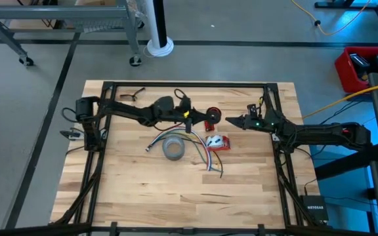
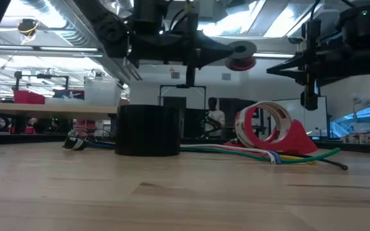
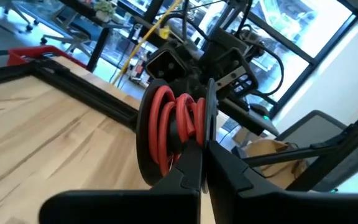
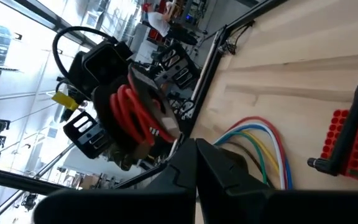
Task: Coil cords
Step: Uncoil the red wire from the black spool
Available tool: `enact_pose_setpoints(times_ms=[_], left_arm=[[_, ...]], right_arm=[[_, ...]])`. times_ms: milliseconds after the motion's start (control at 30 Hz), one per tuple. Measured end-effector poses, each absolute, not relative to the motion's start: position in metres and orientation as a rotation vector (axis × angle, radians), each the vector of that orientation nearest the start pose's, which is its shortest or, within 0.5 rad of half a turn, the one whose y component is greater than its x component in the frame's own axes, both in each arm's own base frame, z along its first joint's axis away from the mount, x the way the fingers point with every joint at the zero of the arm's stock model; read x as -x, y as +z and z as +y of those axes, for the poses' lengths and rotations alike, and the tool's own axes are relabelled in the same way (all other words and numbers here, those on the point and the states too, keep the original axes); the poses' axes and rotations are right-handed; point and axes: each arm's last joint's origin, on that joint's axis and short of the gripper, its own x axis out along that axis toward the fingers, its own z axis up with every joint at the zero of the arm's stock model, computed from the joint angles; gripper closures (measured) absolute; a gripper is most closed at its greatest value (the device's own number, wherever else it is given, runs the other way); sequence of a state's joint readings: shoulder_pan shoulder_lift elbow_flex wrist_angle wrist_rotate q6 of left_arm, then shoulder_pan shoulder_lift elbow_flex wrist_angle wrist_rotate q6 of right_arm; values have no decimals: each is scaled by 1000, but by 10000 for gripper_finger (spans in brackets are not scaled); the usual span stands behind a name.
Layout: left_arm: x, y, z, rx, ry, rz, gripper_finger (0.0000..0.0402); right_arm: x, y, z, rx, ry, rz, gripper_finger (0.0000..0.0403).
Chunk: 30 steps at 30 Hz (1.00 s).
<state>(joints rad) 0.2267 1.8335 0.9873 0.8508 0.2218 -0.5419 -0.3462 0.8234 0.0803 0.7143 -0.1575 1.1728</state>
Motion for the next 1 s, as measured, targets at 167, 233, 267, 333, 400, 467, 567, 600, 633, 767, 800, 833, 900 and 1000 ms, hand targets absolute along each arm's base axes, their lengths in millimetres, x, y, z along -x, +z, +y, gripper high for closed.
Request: enact_pose_setpoints(times_ms=[167, 233, 267, 333, 400, 467, 567, 600, 633, 767, 800, 833, 900, 1000], left_arm=[[-387, 217, 83, 539, 16, -17, 401], [-387, 218, 84, 539, 45, -28, 401], [-387, 218, 85, 539, 55, -30, 401], [-387, 218, 85, 539, 68, -33, 401], [-387, 218, 85, 539, 74, -34, 401], [-387, 218, 85, 535, 78, -33, 401], [-388, 217, 84, 525, 84, -34, 401], [-388, 217, 84, 521, 89, -35, 401], [-388, 216, 84, 521, 95, -35, 401], [-388, 216, 84, 521, 98, -36, 401], [-388, 216, 84, 521, 98, -37, 401], [-388, 216, 84, 521, 98, -37, 401], [-388, 216, 84, 521, 99, -37, 401], [-388, 216, 84, 521, 99, -36, 401]], right_arm=[[-150, 173, -49, -1176, -167, -78, 400], [-150, 173, -48, -1177, -150, -67, 400], [-150, 173, -48, -1176, -148, -66, 400], [-150, 173, -48, -1177, -147, -65, 400], [-150, 173, -48, -1176, -147, -66, 400], [-150, 174, -48, -1172, -140, -79, 400], [-150, 178, -48, -1162, -119, -112, 400], [-151, 179, -48, -1162, -120, -116, 400], [-152, 181, -49, -1162, -123, -120, 400], [-157, 189, -51, -1169, -134, -112, 400], [-158, 190, -52, -1169, -151, -106, 400], [-159, 190, -53, -1171, -167, -102, 400], [-162, 191, -54, -1173, -203, -99, 400], [-164, 188, -56, -1178, -243, -86, 400]])
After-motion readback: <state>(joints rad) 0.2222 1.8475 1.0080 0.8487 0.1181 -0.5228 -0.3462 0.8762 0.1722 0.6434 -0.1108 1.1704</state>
